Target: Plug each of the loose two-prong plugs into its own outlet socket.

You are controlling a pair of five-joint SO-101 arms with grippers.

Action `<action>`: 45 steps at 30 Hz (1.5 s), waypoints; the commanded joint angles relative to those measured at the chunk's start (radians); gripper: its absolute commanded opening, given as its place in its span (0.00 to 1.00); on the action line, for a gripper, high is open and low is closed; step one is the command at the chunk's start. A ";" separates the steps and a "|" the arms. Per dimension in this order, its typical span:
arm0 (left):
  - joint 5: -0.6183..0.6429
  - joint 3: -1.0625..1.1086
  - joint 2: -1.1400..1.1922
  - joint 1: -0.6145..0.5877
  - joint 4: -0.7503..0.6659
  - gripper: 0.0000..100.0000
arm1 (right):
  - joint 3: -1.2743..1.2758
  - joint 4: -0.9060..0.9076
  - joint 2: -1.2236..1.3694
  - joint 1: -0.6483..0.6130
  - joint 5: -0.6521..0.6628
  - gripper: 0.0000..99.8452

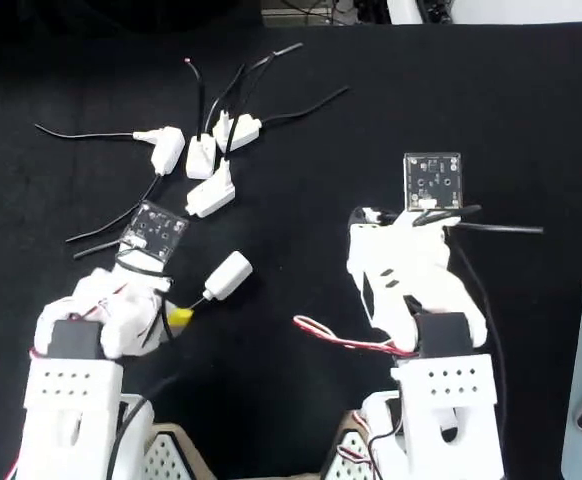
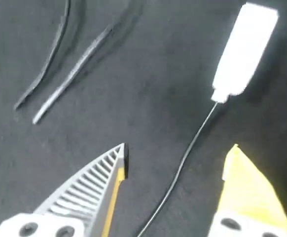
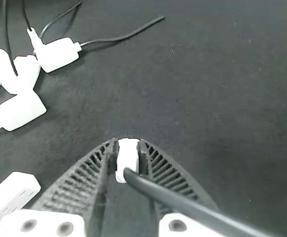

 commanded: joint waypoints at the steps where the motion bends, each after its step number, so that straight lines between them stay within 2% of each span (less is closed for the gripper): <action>1: 0.077 -0.004 -0.071 0.107 -0.043 0.32 | -0.005 -0.021 0.007 -0.017 -0.003 0.01; 4: 0.138 0.018 -0.069 0.166 -0.129 0.32 | -0.005 -0.021 0.007 -0.017 -0.003 0.01; 9: 0.169 0.044 0.054 0.214 -0.278 0.32 | -0.004 -0.021 0.007 -0.018 -0.003 0.01; 17: 0.175 -0.015 0.368 0.188 -0.477 0.32 | -0.004 -0.021 0.007 -0.018 -0.003 0.01; 22: 0.175 -0.035 0.525 0.110 -0.614 0.32 | -0.002 -0.021 0.007 -0.018 -0.003 0.01; 27: 0.175 -0.097 0.562 0.013 -0.609 0.32 | -0.002 -0.021 0.007 -0.018 -0.003 0.01; 34: 0.175 -0.133 0.496 0.021 -0.485 0.32 | -0.002 -0.021 0.007 -0.018 -0.002 0.01; 40: 0.169 -0.117 0.439 0.120 -0.446 0.32 | -0.002 -0.021 0.007 -0.018 -0.002 0.01; 45: 0.169 -0.125 0.517 0.183 -0.534 0.32 | 0.001 -0.021 0.007 -0.018 -0.002 0.01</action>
